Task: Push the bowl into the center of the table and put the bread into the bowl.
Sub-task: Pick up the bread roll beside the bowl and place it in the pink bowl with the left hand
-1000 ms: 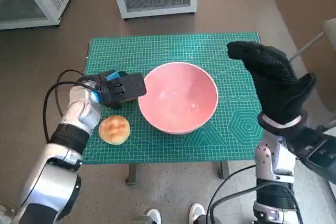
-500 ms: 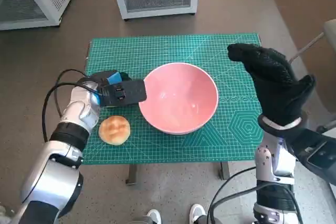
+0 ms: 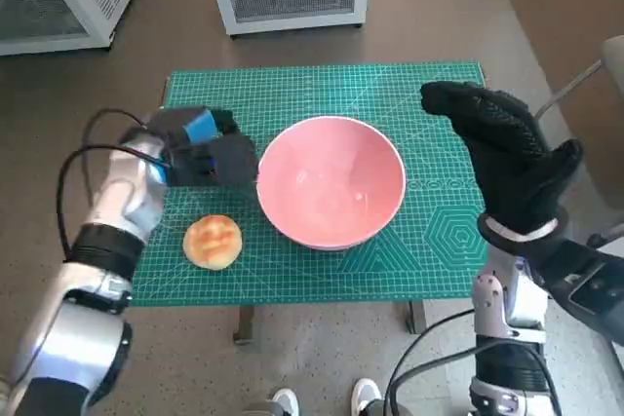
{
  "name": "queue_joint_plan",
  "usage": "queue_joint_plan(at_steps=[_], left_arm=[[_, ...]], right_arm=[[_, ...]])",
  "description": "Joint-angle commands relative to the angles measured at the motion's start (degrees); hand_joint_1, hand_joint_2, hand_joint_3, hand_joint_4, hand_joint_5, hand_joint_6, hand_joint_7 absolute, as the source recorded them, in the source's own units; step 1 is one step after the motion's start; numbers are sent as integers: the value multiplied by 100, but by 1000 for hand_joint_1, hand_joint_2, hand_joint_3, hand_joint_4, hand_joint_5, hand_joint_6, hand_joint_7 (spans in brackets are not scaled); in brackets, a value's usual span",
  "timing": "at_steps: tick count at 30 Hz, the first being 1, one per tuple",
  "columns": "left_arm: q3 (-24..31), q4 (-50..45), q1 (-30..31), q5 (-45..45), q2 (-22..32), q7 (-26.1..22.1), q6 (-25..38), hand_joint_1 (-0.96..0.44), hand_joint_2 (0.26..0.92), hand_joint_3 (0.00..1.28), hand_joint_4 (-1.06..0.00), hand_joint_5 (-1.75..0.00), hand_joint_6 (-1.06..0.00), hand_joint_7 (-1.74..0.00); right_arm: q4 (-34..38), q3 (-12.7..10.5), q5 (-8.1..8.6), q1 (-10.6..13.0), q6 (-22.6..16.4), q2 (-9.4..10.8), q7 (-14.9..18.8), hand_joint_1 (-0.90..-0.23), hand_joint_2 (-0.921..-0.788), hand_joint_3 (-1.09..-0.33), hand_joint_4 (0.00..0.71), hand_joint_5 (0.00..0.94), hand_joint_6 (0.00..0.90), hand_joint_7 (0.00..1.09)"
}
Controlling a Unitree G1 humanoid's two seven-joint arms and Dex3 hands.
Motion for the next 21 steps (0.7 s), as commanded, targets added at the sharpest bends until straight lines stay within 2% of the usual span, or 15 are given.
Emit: queue_joint_plan(at_steps=[1, 6, 11, 16, 21], left_arm=[[493, -1430, 373, -187, 297, -90, 264, 1, 919, 80, -654, -1228, -640, -1129], [953, -2959, 820, -289, 393, -143, 557, 1, 920, 63, -693, -1167, -635, -1153], [1257, -4111, 1230, -328, 316, -63, 514, 2, 920, 56, -712, -1130, -630, -1175], [1292, -4981, 1501, -255, 143, -16, 440, 2, 916, 43, -747, -1094, -641, -1163], [1146, -5663, 1631, -186, 36, -214, 373, 2, 910, 31, -781, -1059, -659, -1141]], right_arm=[[-2, 31, 14, 125, 45, 22, -2, -397, -921, -455, 504, 4, 161, 657], [-32, 38, 39, 152, 67, 29, 4, -397, -921, -456, 508, 6, 160, 658], [-50, 31, 64, 167, 82, 25, 15, -397, -921, -457, 511, 7, 159, 660], [-55, 22, 83, 175, 90, 20, 23, -392, -921, -456, 518, 10, 160, 660], [-62, 12, 112, 191, 98, 14, 43, -388, -921, -457, 520, 10, 160, 660]])
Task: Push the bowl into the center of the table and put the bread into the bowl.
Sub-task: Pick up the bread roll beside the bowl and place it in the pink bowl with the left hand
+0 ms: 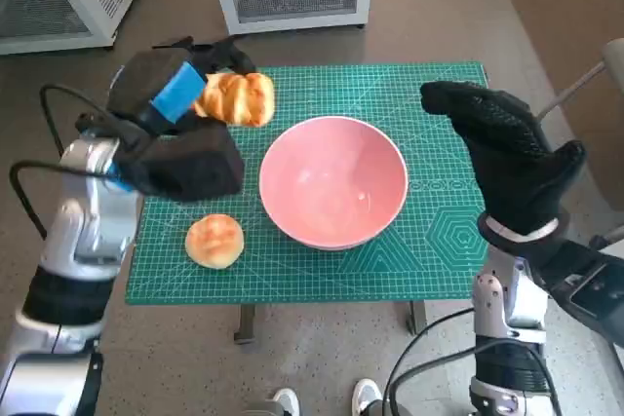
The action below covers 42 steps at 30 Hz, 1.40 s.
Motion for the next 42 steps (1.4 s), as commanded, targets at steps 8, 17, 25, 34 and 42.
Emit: queue_joint_plan(at_steps=[8, 17, 25, 34, 42], left_arm=[[-297, -1336, 288, -85, -309, -513, -414, 2, 909, 26, -794, -1038, -661, -1143], [-630, -874, 222, -214, -709, -739, -822, 2, 919, 56, -753, -1100, -594, -1195], [-1012, -445, 229, 104, -857, -1069, -687, -130, 870, 176, -377, -589, -270, -760], [-1067, -262, 303, 334, -726, -1042, -1070, -375, 873, 39, -239, -21, -245, -301], [-800, -804, 481, 223, -593, -1448, -701, -399, 870, 18, -163, -1, -186, -232]], right_arm=[[-6, 4, 149, 229, 108, -7, 74, -386, -921, -457, 522, 9, 162, 659], [-79, 11, 138, 289, 105, -37, 46, -382, -921, -469, 524, 9, 159, 655], [-148, 5, 124, 344, 116, -58, 19, -385, -921, -472, 531, 11, 159, 654], [-258, -4, 94, 422, 152, -76, -39, -386, -921, -474, 538, 13, 158, 658], [-302, -1, 59, 454, 167, -70, -78, -386, -921, -476, 538, 12, 154, 663]])
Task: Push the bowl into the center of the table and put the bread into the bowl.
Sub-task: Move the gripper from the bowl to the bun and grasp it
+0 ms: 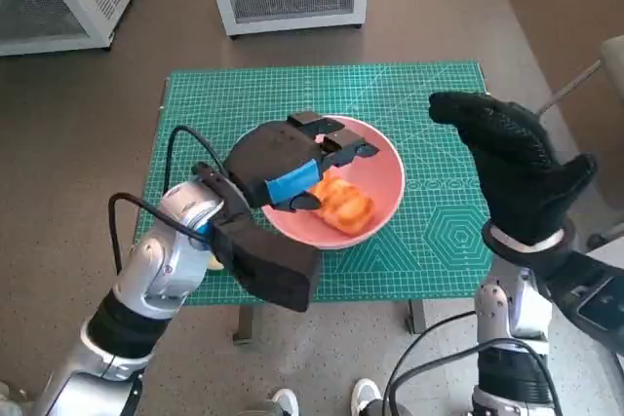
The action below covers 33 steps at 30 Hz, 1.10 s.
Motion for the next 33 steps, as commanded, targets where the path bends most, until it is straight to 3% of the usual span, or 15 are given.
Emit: queue_joint_plan(at_steps=[1, 18, 33], left_arm=[[255, -466, 158, -106, 146, -274, 223, -399, 864, 13, -153, 0, -180, -225], [1719, -2419, 867, -1082, 923, -1306, 1121, -304, 771, 0, -103, -3, -215, -125], [2874, -3444, 2280, -1121, 1632, -1504, 1899, -199, 717, 2, -167, -7, -306, -88]], right_arm=[[-15, 7, -90, 175, 68, -43, -57, -386, -921, -476, 538, 12, 154, 664], [-97, 106, -86, 230, 149, 7, -117, -385, -921, -477, 542, 11, 148, 674], [-172, 121, -7, 298, 257, -7, -112, -385, -921, -480, 548, 12, 138, 685]])
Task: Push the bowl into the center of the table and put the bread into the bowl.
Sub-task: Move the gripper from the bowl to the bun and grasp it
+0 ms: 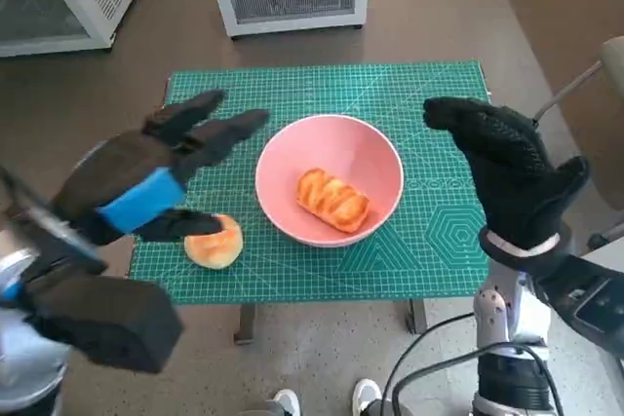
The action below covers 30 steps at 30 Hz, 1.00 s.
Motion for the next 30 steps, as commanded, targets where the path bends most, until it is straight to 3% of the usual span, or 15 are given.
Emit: queue_joint_plan(at_steps=[1, 6, 17, 30], left_arm=[[205, -262, 501, 87, 179, -50, 221, -198, 714, 2, -174, -7, -309, -80], [249, -359, 927, 173, 312, -97, 392, -200, 708, 6, -201, -4, -325, -38], [110, -193, 1246, 52, 382, -55, 317, -232, 723, 9, -227, -7, -320, -9], [-674, 377, 1159, 331, 250, 101, 266, -230, 728, 6, -255, -8, -330, -8]], right_arm=[[11, 3, -8, 118, 114, -14, -10, -385, -921, -480, 549, 12, 137, 685], [22, 9, 14, 98, 193, -7, -14, -383, -921, -482, 549, 12, 133, 689], [-28, 12, 42, 79, 382, -12, 5, -387, -921, -482, 552, 12, 126, 699], [-66, -16, 56, 89, 485, -42, 35, -385, -921, -483, 553, 11, 123, 703]])
